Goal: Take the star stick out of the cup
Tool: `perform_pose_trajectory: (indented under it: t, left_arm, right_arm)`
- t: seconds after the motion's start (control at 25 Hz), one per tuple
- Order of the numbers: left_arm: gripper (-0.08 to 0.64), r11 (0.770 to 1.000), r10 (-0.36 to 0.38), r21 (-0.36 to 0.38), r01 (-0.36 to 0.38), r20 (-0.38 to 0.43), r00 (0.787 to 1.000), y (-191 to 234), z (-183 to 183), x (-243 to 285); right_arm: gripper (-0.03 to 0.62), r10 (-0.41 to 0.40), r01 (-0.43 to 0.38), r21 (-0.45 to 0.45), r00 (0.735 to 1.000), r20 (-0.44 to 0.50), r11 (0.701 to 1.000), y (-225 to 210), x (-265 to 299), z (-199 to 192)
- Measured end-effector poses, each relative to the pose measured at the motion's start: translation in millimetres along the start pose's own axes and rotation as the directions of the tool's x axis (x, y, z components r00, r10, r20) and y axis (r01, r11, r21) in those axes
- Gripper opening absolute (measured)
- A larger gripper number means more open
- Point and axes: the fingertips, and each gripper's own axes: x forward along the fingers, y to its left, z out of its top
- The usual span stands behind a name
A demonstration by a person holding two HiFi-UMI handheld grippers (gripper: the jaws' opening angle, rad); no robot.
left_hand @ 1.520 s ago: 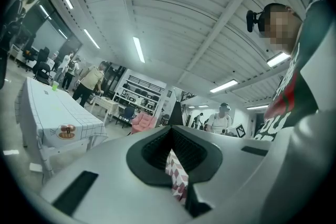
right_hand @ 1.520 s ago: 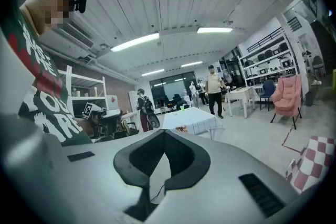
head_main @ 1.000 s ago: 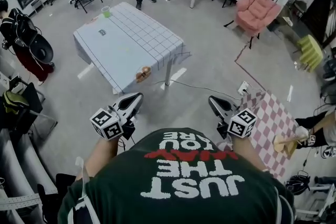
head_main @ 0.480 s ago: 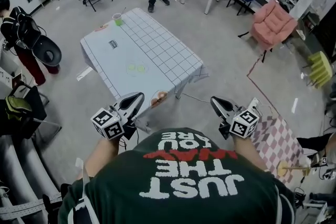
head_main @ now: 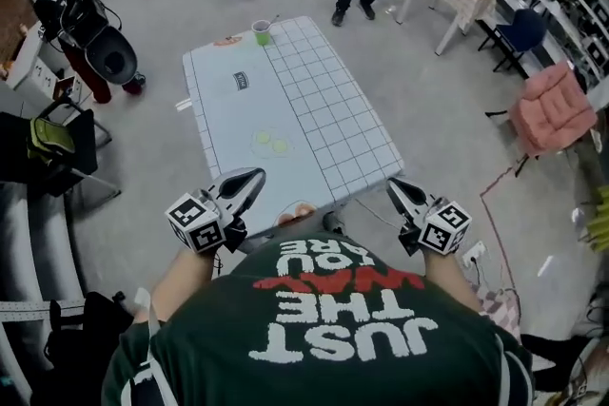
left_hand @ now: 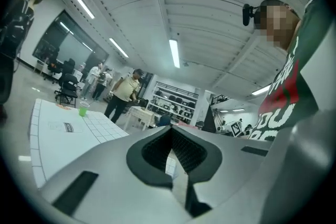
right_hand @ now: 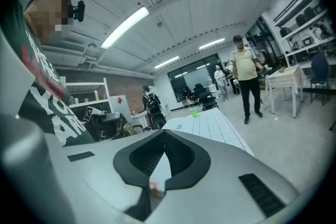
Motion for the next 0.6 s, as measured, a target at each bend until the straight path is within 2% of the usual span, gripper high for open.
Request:
perform_pose_trajectory:
  t: [0.08, 0.16, 0.32, 0.48, 0.6]
  left_arm:
    - [0.008, 0.997, 0.079, 0.007, -0.079, 0.025, 0.997, 22.0, 5.4, 22.6]
    - [0.008, 0.986, 0.165, 0.0, -0.166, 0.063, 0.984, 46.5, 12.2, 44.8]
    - [0.008, 0.945, 0.325, -0.067, -0.319, 0.127, 0.937, 80.6, 26.6, 79.5]
    - [0.008, 0.904, 0.427, -0.066, -0.422, 0.136, 0.894, 103.4, 33.7, 93.1]
    - [0.008, 0.889, 0.457, -0.054, -0.454, 0.128, 0.88, 120.2, 39.5, 92.8]
  right_arm:
    - [0.032, 0.08, -0.08, -0.026, 0.997, -0.013, 0.996, -37.8, 30.5, 13.5]
    - [0.032, 0.157, -0.159, -0.051, 0.987, -0.044, 0.986, -73.8, 64.0, 29.8]
    - [0.032, 0.292, -0.303, -0.097, 0.95, -0.109, 0.948, -135.9, 125.5, 72.3]
    - [0.034, 0.375, -0.395, -0.146, 0.915, -0.147, 0.907, -165.5, 180.7, 97.5]
    - [0.034, 0.388, -0.413, -0.164, 0.907, -0.167, 0.896, -174.7, 218.9, 103.8]
